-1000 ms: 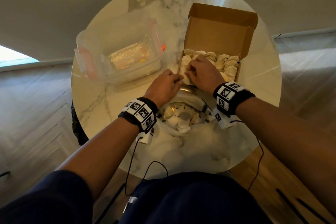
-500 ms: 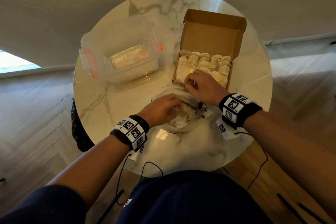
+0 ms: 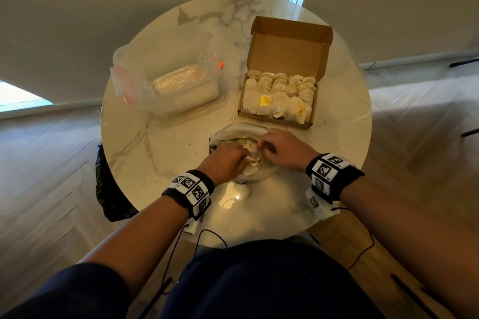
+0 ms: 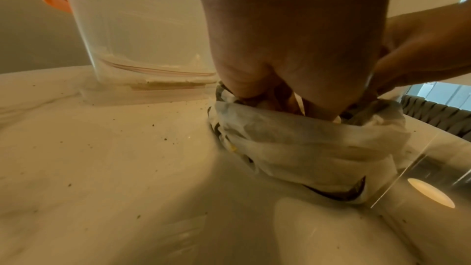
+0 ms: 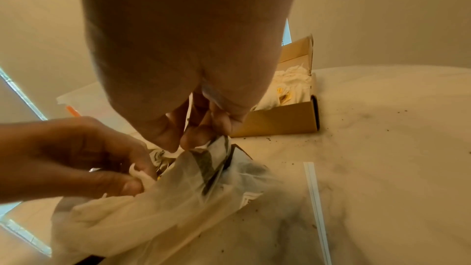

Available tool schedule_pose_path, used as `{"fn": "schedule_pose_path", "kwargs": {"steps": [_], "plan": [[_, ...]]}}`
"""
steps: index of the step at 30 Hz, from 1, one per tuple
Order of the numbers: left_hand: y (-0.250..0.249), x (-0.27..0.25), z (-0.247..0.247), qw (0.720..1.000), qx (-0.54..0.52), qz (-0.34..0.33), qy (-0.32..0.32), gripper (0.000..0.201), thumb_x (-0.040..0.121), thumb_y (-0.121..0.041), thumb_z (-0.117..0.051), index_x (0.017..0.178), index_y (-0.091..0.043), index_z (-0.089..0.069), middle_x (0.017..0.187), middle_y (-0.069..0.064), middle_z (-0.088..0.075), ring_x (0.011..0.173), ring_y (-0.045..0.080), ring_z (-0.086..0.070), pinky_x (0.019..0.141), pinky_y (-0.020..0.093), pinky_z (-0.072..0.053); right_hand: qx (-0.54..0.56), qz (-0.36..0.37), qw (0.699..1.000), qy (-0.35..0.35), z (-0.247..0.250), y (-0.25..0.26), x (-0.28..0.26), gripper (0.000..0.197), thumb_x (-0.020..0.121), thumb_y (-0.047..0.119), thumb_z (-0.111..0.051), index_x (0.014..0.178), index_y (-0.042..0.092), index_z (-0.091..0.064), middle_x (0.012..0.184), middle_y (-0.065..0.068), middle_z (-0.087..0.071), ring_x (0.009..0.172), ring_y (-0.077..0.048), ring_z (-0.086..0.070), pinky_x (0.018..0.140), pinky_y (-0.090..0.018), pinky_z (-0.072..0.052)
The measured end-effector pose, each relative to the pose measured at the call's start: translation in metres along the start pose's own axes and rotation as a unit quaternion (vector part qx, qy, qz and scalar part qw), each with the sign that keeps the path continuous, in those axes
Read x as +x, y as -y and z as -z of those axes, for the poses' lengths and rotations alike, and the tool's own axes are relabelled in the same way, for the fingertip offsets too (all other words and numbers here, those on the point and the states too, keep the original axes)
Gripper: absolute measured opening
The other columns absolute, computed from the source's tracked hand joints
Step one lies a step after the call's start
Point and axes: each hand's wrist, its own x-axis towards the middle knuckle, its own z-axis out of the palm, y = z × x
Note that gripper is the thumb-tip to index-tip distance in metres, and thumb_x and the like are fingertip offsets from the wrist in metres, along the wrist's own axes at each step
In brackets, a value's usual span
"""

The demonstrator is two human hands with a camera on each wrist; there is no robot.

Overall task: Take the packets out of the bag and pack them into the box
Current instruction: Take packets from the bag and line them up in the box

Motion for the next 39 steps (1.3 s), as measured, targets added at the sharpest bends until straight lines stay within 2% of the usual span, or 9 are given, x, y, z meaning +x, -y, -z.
{"fn": "schedule_pose_path", "kwargs": {"steps": [5,11,15,18,21,29,32,35,39], "plan": [[-0.007,-0.001,0.018,0.997,-0.07,-0.001,-0.039,0.004,0.097,-0.019,-0.057,0.099,-0.02,-0.061,0.088,-0.008,-0.059,0.076,0.007,-0.052,0.066,0.02,-0.04,-0.025,-0.001,0.998,0.057,0.0,0.002,0.0,0.034,0.086,0.029,-0.071,0.118,0.016,-0.066,0.107,0.005,-0.049,0.093,-0.011,-0.052,0.081,-0.025,-0.044],[-0.017,-0.003,0.026,0.992,-0.099,0.028,-0.072,0.01,0.097,-0.026,-0.059,0.106,-0.022,-0.06,0.091,-0.014,-0.057,0.076,-0.002,-0.051,0.066,0.009,-0.037,-0.049,0.006,0.998,0.038,-0.004,0.006,0.005,0.02,0.095,0.028,-0.062,0.101,0.01,-0.07,0.097,-0.006,-0.056,0.086,-0.021,-0.055,0.075,-0.038,-0.045],[-0.019,-0.008,0.019,0.987,-0.131,0.065,-0.063,0.023,0.09,-0.041,-0.068,0.102,-0.025,-0.058,0.091,-0.014,-0.059,0.077,0.002,-0.054,0.063,0.014,-0.041,-0.035,0.017,0.999,0.002,-0.001,0.003,0.004,0.015,0.097,0.019,-0.055,0.082,0.016,-0.057,0.081,0.001,-0.052,0.076,-0.017,-0.047,0.067,-0.032,-0.033],[-0.013,-0.013,0.007,0.996,-0.075,0.043,-0.001,0.041,0.082,-0.055,-0.071,0.107,-0.024,-0.06,0.101,-0.011,-0.058,0.084,0.005,-0.052,0.07,0.018,-0.042,-0.031,0.0,0.999,-0.011,-0.001,-0.001,0.003,0.02,0.099,0.023,-0.053,0.081,0.014,-0.056,0.078,0.002,-0.051,0.074,-0.016,-0.046,0.067,-0.03,-0.029],[-0.008,-0.015,0.0,0.999,-0.025,0.021,0.029,0.03,0.093,-0.044,-0.062,0.111,-0.02,-0.064,0.104,-0.003,-0.059,0.092,0.015,-0.056,0.077,0.027,-0.045,-0.026,-0.006,0.999,-0.018,-0.001,-0.003,0.004,0.027,0.101,0.029,-0.053,0.082,0.011,-0.06,0.077,0.0,-0.055,0.073,-0.016,-0.048,0.066,-0.03,-0.031],[-0.01,-0.002,0.034,0.997,-0.055,-0.028,-0.048,0.017,0.098,-0.023,-0.06,0.111,-0.018,-0.068,0.1,-0.005,-0.067,0.088,0.001,-0.051,0.077,0.015,-0.037,-0.026,0.044,0.999,0.006,0.008,0.006,0.008,0.027,0.102,0.025,-0.053,0.082,0.008,-0.061,0.079,-0.006,-0.056,0.075,-0.02,-0.049,0.067,-0.034,-0.036],[-0.012,0.001,0.046,0.992,-0.084,0.014,-0.089,0.023,0.096,-0.025,-0.063,0.118,-0.018,-0.061,0.095,-0.008,-0.066,0.083,0.006,-0.059,0.072,0.013,-0.044,-0.024,0.056,0.998,0.024,0.012,0.013,0.009,0.024,0.102,0.019,-0.051,0.086,0.003,-0.062,0.083,-0.01,-0.056,0.076,-0.021,-0.049,0.067,-0.034,-0.037],[-0.013,0.004,0.053,0.987,-0.108,0.045,-0.107,0.034,0.095,-0.025,-0.065,0.127,-0.017,-0.056,0.092,-0.013,-0.065,0.08,0.001,-0.058,0.07,0.002,-0.039,-0.018,0.067,0.997,0.035,0.016,0.02,0.01,0.018,0.101,0.012,-0.05,0.088,0.004,-0.061,0.086,-0.008,-0.054,0.076,-0.019,-0.048,0.067,-0.032,-0.035],[-0.015,0.008,0.056,0.992,-0.046,0.022,-0.112,0.02,0.096,-0.026,-0.063,0.112,-0.016,-0.069,0.099,-0.002,-0.071,0.088,0.011,-0.063,0.077,0.018,-0.045,0.004,0.051,0.998,0.04,0.019,0.021,0.01,0.02,0.101,0.014,-0.047,0.095,0.005,-0.064,0.089,-0.008,-0.056,0.079,-0.022,-0.052,0.071,-0.038,-0.044]]}}
